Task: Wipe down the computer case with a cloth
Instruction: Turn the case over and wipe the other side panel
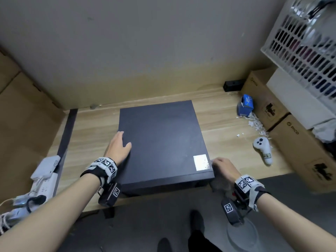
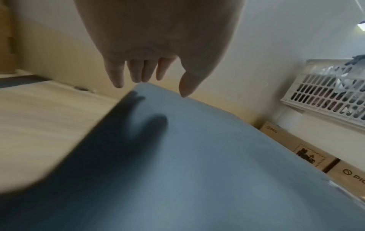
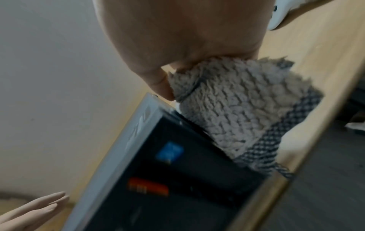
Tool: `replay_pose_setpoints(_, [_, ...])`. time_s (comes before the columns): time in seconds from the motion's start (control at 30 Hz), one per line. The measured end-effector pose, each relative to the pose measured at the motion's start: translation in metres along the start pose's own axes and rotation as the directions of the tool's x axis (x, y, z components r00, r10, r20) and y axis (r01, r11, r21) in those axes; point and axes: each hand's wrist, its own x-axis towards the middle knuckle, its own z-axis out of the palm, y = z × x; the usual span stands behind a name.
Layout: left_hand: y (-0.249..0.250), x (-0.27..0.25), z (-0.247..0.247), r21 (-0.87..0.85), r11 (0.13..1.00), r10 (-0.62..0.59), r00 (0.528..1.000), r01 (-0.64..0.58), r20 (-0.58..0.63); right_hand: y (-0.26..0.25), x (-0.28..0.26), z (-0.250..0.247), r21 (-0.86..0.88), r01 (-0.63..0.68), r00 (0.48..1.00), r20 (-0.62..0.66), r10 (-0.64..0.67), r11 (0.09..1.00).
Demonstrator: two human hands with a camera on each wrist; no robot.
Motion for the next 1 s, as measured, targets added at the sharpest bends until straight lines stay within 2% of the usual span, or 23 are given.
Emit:
replay_pose_setpoints(0.07, [-0.025,-0.018,0.001,-0.028,0.997,-0.076,0.997,0.076,-0.003,0.003,-0.016,0.008,-0.028,-0.004,0.999,-0.039,0.003,1.000])
replay_pose_setpoints(0.17, [-0.057,-0.042,0.010,-0.032,0.975,-0.216,0.973,0.219,0.080,0.008,-0.035,0.013,0.009,0.031,0.996,-0.080,-0.030,0.999])
replay_pose_setpoints(0.27, [-0.076,-0.064,0.021,-0.102,0.972,-0.196,0.969,0.213,0.149,0.013,-0.046,0.015,-0.090,0.050,0.997,-0.061,-0.056,0.995])
replay_pose_setpoints(0.37, [-0.092,-0.075,0.029,-0.240,0.943,-0.186,0.964,0.230,0.192,0.021,-0.049,0.020,-0.167,0.002,0.999,-0.053,-0.011,0.986])
replay_pose_setpoints(0.47, [-0.112,-0.077,0.034,-0.458,0.838,-0.208,0.950,0.295,0.232,0.028,-0.050,0.029,-0.187,-0.017,0.997,-0.082,0.002,0.982])
replay_pose_setpoints(0.53, [-0.111,-0.091,0.028,-0.567,0.775,-0.174,0.958,0.277,0.230,0.028,-0.054,0.036,-0.140,-0.026,0.995,-0.103,0.012,0.990])
replay_pose_setpoints(0.57, [-0.111,-0.099,0.028,-0.590,0.770,-0.123,0.964,0.244,0.237,0.029,-0.056,0.039,-0.109,-0.033,0.994,-0.105,0.021,0.993])
replay_pose_setpoints(0.67, [-0.118,-0.113,0.038,-0.523,0.845,0.066,0.949,0.111,0.308,0.039,-0.050,0.048,-0.015,-0.004,0.992,-0.124,0.002,1.000])
replay_pose_setpoints(0.73, [-0.119,-0.112,0.044,-0.419,0.901,0.020,0.957,0.108,0.291,0.042,-0.045,0.050,-0.009,0.015,0.986,-0.165,-0.017,1.000])
replay_pose_setpoints(0.8, [-0.116,-0.108,0.050,-0.342,0.933,-0.046,0.978,0.115,0.203,0.043,-0.042,0.049,-0.019,0.005,0.983,-0.185,-0.009,1.000])
replay_pose_setpoints(0.87, [-0.110,-0.104,0.051,-0.248,0.964,-0.063,0.988,0.098,0.143,0.039,-0.043,0.042,-0.046,-0.025,0.979,-0.203,0.015,0.999])
replay_pose_setpoints(0.93, [-0.106,-0.102,0.048,-0.174,0.980,-0.067,0.987,0.092,0.144,0.033,-0.046,0.034,-0.041,-0.049,0.971,-0.235,0.038,0.998])
replay_pose_setpoints(1.0, [-0.106,-0.099,0.045,-0.116,0.989,-0.073,0.984,0.092,0.164,0.022,-0.053,0.027,-0.019,-0.016,0.954,-0.299,0.010,1.000])
